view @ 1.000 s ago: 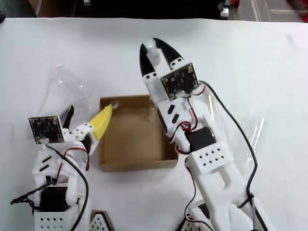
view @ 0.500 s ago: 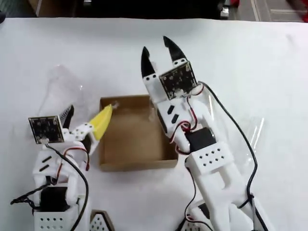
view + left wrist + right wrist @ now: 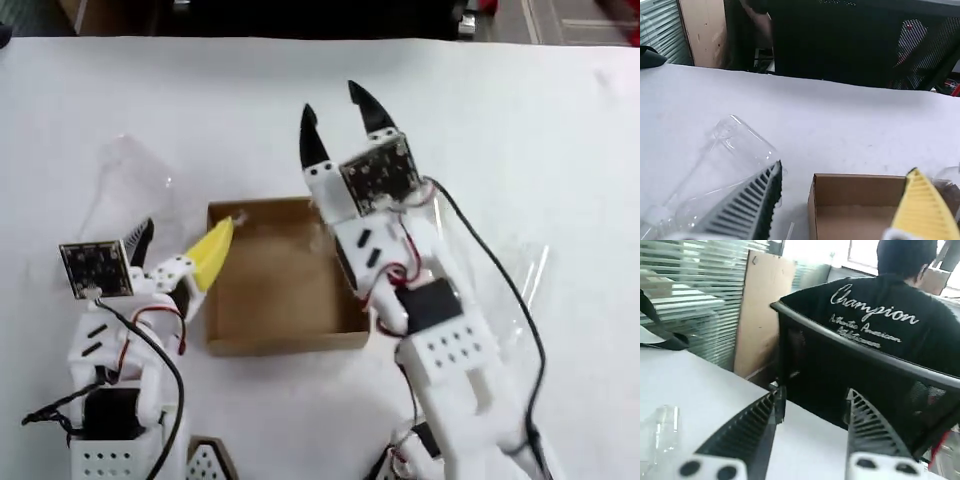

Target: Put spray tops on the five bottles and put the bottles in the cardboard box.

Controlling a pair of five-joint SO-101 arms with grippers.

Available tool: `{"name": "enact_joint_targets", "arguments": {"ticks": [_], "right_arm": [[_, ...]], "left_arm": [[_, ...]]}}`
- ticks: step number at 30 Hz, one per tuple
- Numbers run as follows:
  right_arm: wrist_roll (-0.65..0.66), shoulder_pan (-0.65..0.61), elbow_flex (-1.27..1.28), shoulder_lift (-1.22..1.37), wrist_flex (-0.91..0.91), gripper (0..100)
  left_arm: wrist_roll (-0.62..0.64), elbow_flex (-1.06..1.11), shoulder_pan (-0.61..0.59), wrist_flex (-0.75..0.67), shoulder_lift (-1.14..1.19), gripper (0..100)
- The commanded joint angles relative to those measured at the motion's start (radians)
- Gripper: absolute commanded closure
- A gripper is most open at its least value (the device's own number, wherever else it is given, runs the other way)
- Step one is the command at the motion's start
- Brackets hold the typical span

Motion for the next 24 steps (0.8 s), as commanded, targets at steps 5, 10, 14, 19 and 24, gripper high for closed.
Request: {"name": "enact_joint_targets", "arguments": {"ticks": [5, 10, 14, 19, 24], "right_arm": [[-0.037, 0.268, -0.020, -0.189, 0.328, 84.0], [-0.158, 0.487, -0.015, -0.199, 0.553, 84.0], [-0.170, 0.611, 0.012, -0.197, 0.725, 84.0], [-0.173, 0.653, 0.172, -0.199, 0.776, 84.0], [-0.178, 0.653, 0.354, -0.200, 0.633, 84.0]], "left_arm": [[-0.014, -0.006, 0.013, -0.029, -0.008, 65], [-0.014, 0.034, 0.056, -0.061, -0.010, 65], [-0.014, 0.048, 0.054, -0.083, -0.010, 65], [-0.014, 0.044, 0.053, -0.080, -0.010, 65], [-0.014, 0.043, 0.051, -0.078, -0.010, 65]]}}
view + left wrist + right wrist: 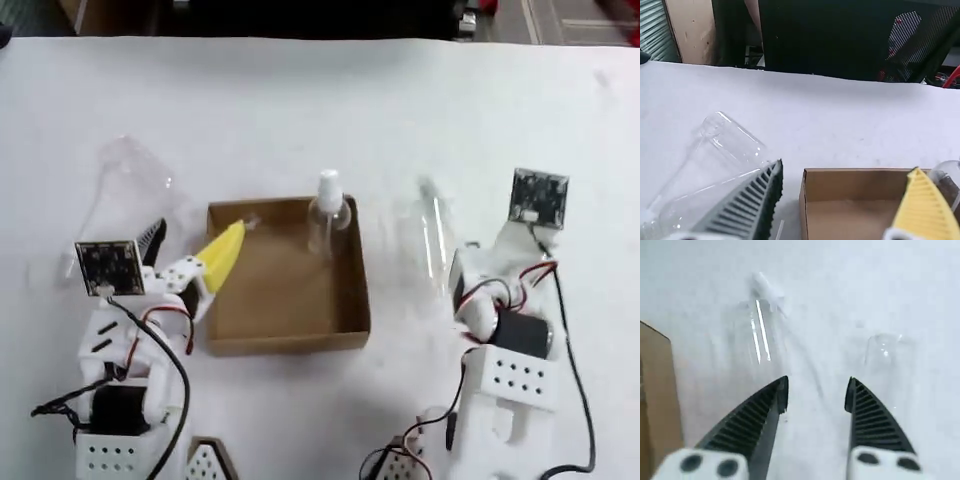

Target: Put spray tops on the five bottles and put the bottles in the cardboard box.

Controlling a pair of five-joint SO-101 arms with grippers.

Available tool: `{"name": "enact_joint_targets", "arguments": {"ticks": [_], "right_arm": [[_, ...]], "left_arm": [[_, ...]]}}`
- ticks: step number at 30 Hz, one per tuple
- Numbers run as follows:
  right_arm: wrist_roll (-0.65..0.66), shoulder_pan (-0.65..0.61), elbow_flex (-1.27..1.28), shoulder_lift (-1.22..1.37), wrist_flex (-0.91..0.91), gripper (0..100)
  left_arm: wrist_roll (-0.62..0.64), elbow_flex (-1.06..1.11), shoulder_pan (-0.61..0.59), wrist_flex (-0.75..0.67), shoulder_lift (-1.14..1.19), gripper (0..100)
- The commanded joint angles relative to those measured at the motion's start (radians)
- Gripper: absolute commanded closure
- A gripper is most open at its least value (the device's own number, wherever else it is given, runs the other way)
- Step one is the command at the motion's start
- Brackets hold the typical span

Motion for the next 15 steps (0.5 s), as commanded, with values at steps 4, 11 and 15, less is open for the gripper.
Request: {"name": "enact_joint_targets", "arguments": {"ticks": [4, 11, 15], "right_arm": [[-0.005, 0.021, 0.152, -0.018, -0.168, 84.0], [0.002, 0.022, 0.161, -0.018, -0.174, 84.0], [0.002, 0.022, 0.163, -0.018, -0.174, 84.0]], "left_arm": [[-0.015, -0.014, 0.005, -0.023, -0.010, 65], [-0.054, -0.008, 0.015, -0.023, -0.007, 65], [-0.054, -0.014, 0.007, -0.025, -0.007, 65]]}}
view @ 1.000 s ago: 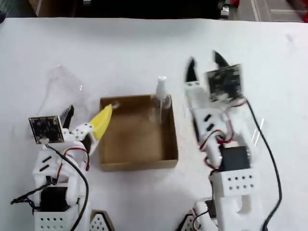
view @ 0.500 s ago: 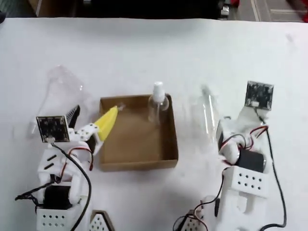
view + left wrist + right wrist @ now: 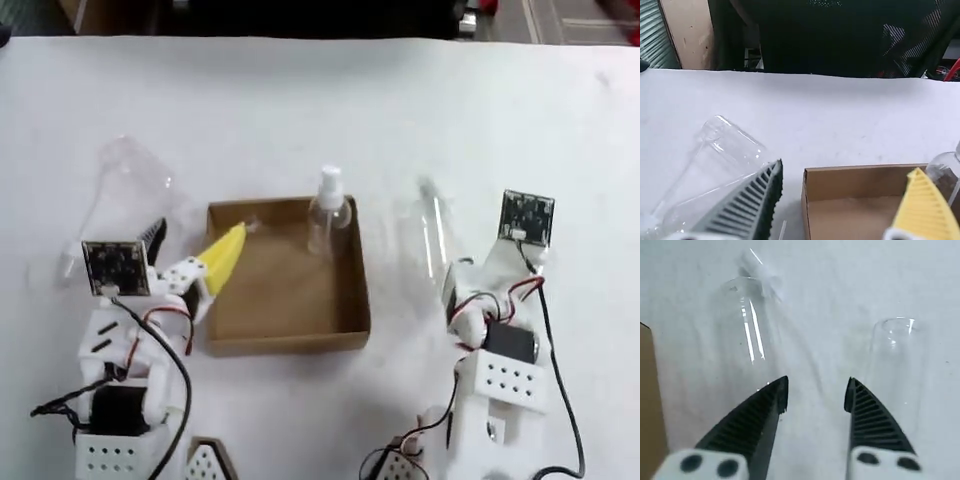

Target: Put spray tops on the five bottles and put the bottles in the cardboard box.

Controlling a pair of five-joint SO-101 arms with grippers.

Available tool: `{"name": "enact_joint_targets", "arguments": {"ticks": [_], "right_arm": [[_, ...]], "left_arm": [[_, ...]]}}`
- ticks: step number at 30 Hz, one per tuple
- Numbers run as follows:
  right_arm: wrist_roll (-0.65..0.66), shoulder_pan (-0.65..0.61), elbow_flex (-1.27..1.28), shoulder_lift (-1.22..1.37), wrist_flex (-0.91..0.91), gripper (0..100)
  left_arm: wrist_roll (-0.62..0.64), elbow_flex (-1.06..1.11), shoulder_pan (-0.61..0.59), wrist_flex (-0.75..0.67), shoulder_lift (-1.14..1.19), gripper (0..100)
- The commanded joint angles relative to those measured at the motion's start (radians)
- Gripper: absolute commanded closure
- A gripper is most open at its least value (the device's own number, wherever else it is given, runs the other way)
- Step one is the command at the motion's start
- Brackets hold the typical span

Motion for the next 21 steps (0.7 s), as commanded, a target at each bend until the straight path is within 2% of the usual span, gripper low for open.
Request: {"name": "enact_joint_targets", "arguments": {"ticks": [1, 6, 11, 21], "right_arm": [[0.002, 0.012, -0.006, -0.016, -0.016, 84.0], [0.002, 0.012, -0.006, -0.016, -0.018, 84.0], [0.002, 0.012, -0.006, -0.016, -0.033, 84.0], [0.002, 0.012, -0.005, -0.016, -0.033, 84.0]], "left_arm": [[-0.009, -0.014, -0.001, -0.025, -0.008, 65], [-0.009, -0.015, 0.001, -0.026, -0.008, 65], [-0.009, -0.015, 0.004, -0.028, -0.007, 69], [-0.009, -0.014, 0.004, -0.028, -0.007, 69]]}}
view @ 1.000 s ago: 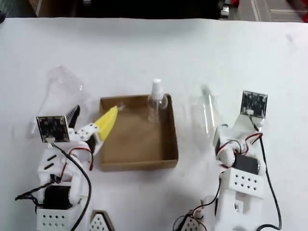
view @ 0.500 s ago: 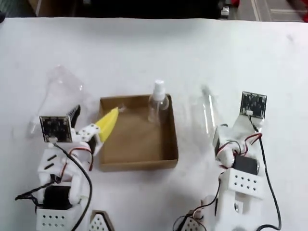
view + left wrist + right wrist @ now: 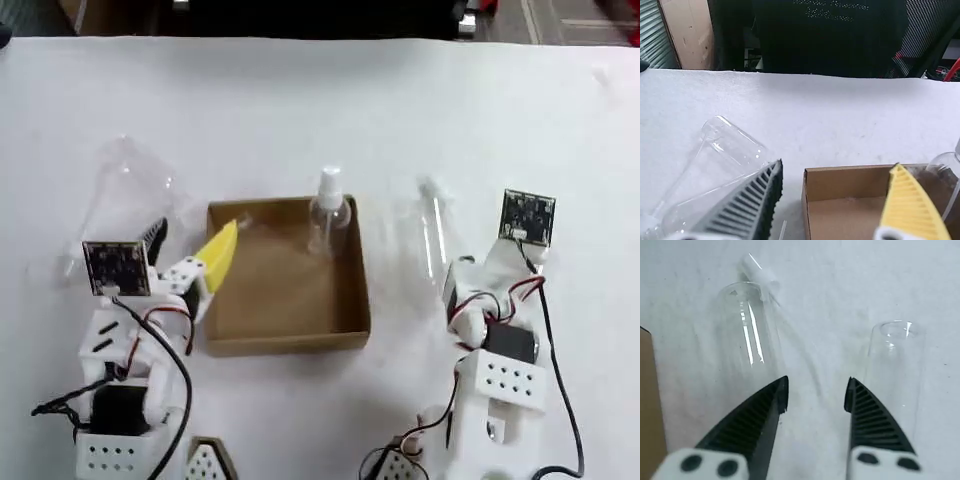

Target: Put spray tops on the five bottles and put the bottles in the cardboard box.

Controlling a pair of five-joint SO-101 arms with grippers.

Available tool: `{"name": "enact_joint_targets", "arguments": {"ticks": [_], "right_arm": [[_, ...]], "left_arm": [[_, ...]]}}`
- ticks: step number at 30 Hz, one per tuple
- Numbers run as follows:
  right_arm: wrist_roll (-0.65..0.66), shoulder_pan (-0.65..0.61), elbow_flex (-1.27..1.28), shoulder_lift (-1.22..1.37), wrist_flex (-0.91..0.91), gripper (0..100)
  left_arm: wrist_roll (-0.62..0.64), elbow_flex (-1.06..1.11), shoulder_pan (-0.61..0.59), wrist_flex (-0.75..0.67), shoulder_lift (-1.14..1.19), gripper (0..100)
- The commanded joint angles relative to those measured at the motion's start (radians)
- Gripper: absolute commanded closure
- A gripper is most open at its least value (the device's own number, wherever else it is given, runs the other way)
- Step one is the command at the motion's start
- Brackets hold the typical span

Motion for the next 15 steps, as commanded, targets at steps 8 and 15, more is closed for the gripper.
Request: {"name": "enact_joint_targets", "arguments": {"ticks": [8, 15], "right_arm": [[0.002, 0.007, 0.031, -0.016, -0.090, 84.0], [0.002, 0.007, 0.031, -0.016, -0.090, 84.0]], "left_arm": [[-0.014, -0.048, -0.062, -0.012, -0.010, 84], [-0.015, -0.052, -0.099, -0.017, -0.010, 93]]}}
